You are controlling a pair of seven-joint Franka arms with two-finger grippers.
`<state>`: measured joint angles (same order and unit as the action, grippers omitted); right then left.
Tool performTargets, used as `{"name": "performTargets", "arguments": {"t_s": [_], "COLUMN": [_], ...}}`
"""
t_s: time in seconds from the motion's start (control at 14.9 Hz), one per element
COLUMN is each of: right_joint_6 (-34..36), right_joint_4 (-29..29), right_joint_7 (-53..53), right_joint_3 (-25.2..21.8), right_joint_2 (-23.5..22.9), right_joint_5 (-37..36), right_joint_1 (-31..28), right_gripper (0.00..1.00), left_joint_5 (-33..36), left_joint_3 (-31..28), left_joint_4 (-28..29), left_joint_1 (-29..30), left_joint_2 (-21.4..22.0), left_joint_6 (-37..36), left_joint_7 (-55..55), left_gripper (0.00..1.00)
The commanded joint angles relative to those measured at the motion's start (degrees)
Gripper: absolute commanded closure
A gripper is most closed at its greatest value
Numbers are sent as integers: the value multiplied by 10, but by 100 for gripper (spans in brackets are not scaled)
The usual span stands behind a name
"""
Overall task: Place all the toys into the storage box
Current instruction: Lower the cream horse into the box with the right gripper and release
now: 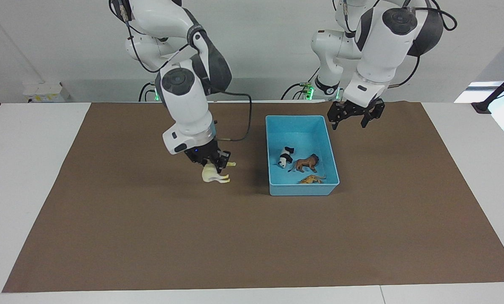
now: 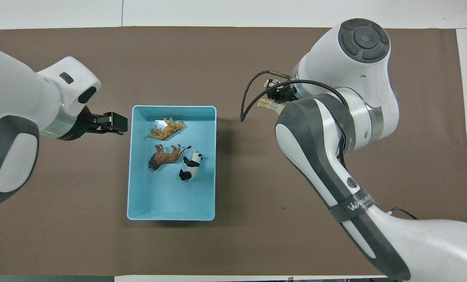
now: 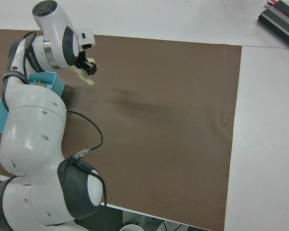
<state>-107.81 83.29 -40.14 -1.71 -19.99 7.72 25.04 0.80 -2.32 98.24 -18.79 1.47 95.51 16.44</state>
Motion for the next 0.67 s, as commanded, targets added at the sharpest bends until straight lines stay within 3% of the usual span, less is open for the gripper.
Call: {"name": "performTargets", "arguments": {"t_s": [0.0,0.2,0.4,0.6], "right_joint_6": [-4,-20,-25,-70], "right_joint_4": [-41,-60,-107,-110], "right_joint_7": [-84,-157,-242,-272], "right_joint_3": [-1,-3,-4,-6], "right_joint_2": [-26,-42,-104,-151], "right_joint_5": [-1,-5,-49,-57], "right_joint_1": [89,151,203,226], "right_gripper": [100,100,100,100], "left_joint_5": [1,-8,-12,-13], "left_joint_3": [1,20,63,63], "left_joint_4": [-55,-72,-114,-113], "left_joint_1": [25,93,156,164], "left_joint_2": [-11,-20,-38,-34], "left_joint_6": [-60,-84,-111,-105], "left_joint_7": [-3,-22,-57,-99], "left_gripper": [0,0,0,0]}}
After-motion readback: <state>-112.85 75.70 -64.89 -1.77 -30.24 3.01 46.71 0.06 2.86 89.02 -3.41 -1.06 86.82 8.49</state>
